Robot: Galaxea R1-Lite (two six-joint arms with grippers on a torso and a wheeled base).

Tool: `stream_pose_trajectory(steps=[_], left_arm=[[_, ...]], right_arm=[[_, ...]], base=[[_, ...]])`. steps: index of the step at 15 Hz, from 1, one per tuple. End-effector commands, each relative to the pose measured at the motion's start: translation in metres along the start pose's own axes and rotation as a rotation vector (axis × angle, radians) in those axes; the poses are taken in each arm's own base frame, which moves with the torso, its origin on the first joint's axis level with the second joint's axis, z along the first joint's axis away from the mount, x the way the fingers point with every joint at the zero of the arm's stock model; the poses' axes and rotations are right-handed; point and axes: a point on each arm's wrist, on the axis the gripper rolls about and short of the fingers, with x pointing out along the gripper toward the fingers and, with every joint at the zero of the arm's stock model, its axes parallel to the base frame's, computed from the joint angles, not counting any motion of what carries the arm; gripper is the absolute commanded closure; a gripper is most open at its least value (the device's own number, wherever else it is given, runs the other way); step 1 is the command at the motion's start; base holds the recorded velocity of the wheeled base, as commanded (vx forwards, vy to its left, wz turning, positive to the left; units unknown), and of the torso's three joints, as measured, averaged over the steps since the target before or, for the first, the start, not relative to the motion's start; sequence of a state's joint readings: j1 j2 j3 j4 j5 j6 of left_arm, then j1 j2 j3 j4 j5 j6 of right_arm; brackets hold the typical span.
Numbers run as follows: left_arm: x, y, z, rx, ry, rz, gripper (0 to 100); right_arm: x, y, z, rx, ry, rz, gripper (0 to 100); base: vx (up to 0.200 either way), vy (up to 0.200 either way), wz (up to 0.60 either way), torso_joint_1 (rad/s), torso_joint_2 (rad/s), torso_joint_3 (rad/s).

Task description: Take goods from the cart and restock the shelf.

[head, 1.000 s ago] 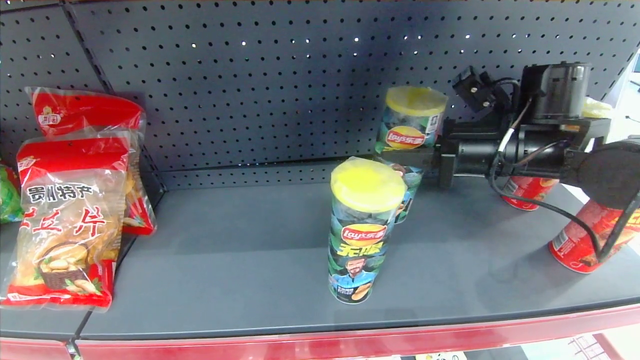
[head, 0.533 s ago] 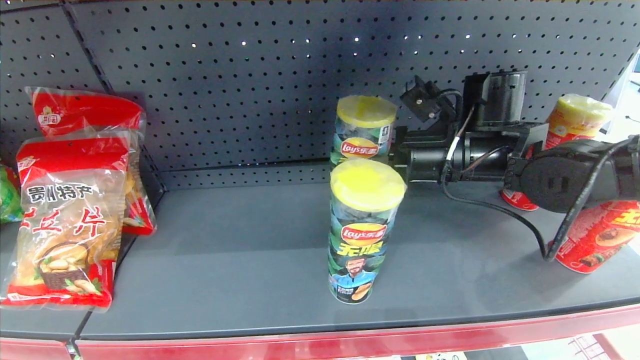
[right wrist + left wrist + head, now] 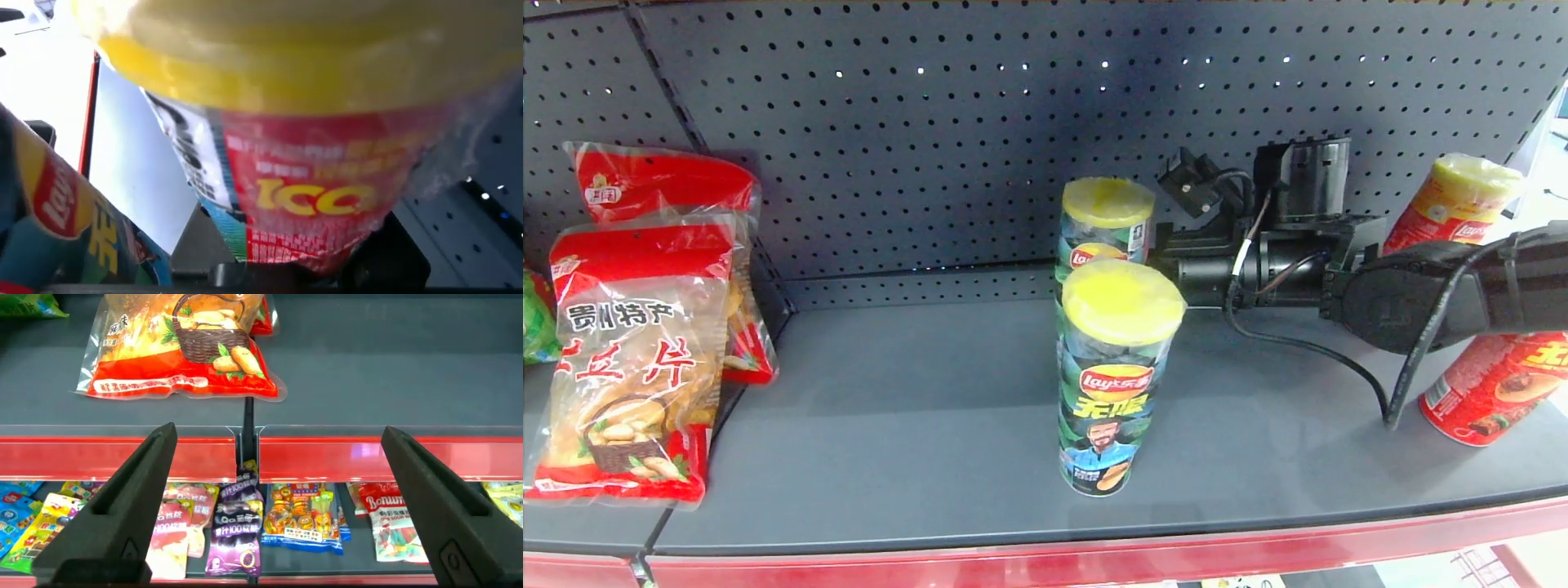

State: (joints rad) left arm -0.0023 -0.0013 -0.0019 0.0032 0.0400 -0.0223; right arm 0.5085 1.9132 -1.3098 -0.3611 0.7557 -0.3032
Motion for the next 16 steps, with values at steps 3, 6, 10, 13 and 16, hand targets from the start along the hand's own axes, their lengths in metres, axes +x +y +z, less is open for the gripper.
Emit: stream_pose_trajectory(steps=[3,6,10,13,16], left_arm=[[0.0,0.0,0.0,0.001,0.002,-0.001,0],[0.0,0.0,0.0,0.001,0.002,-0.001,0],[0.0,0.0,0.0,-0.001,0.0,-0.001,0],[0.0,0.0,0.0,0.001,0.0,0.002,0],[0.0,0.0,0.0,-0.001,0.002,-0.001,0]], right_arm=[[0.01,0.003,-0.005,0.007,0.007,0.024,100],[0.011,0.002,-0.007,0.012,0.01,0.023,100],[0.018,-0.003,-0.007,0.003,0.001,0.02,100],[0.026,-0.01,-0.011,0.006,0.002,0.025,100],[0.029,-0.015,-0.017,0.011,0.003,0.037,100]], base=[[0.0,0.0,0.0,0.0,0.0,0.0],[0.0,0.0,0.0,0.0,0.0,0.0],[0.0,0.0,0.0,0.0,0.0,0.0],[0.0,0.0,0.0,0.0,0.0,0.0],[0.0,0.0,0.0,0.0,0.0,0.0]])
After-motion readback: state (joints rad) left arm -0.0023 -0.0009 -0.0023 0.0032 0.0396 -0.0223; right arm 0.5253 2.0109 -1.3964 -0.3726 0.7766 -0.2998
